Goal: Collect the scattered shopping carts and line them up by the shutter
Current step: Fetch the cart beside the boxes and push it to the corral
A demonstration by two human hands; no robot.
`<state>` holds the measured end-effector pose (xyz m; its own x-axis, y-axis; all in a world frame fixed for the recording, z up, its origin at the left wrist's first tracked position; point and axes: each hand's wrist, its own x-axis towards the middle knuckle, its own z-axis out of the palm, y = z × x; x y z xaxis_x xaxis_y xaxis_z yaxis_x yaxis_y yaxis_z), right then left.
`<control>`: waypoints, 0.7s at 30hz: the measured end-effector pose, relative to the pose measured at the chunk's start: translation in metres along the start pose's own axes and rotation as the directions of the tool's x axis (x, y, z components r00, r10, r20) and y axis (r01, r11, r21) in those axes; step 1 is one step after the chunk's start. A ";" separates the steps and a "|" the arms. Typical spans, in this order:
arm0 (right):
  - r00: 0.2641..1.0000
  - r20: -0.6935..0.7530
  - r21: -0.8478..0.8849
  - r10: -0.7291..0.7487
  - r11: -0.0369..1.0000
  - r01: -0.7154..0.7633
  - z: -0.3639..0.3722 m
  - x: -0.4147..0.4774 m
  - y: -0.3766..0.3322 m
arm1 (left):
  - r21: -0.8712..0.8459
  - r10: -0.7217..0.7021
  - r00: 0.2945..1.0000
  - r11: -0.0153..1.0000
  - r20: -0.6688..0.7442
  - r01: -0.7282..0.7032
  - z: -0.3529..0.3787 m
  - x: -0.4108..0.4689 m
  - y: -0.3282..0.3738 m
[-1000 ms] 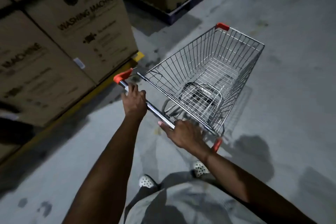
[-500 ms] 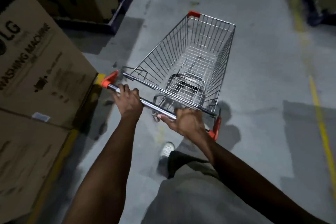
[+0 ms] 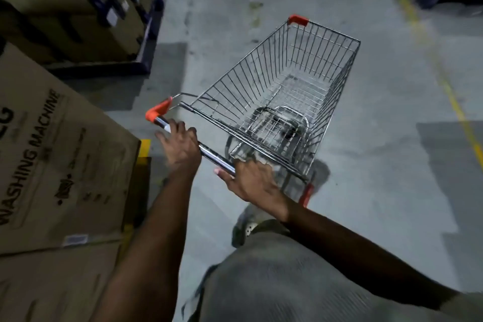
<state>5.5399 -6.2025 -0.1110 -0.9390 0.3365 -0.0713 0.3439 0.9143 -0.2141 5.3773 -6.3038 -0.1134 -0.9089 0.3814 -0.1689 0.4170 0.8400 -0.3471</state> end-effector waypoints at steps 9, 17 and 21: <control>0.984 -0.061 0.088 0.166 0.983 -0.160 0.020 0.133 -0.074 | 0.042 0.196 0.976 0.980 -0.094 -0.193 -0.005 0.153 -0.065; 0.897 -0.117 0.037 0.426 0.904 -0.425 0.031 0.273 -0.115 | 0.003 0.364 0.914 0.929 -0.180 -0.369 -0.018 0.315 -0.086; 0.820 -0.136 0.078 0.557 0.831 -0.551 0.016 0.325 -0.134 | 0.094 0.437 0.885 0.899 -0.158 -0.427 -0.031 0.385 -0.085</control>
<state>5.1887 -6.2197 -0.1211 -0.5773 0.8153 -0.0452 0.8026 0.5565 -0.2149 4.9919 -6.2169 -0.1199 -0.6238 0.7659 -0.1556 0.7642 0.5561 -0.3266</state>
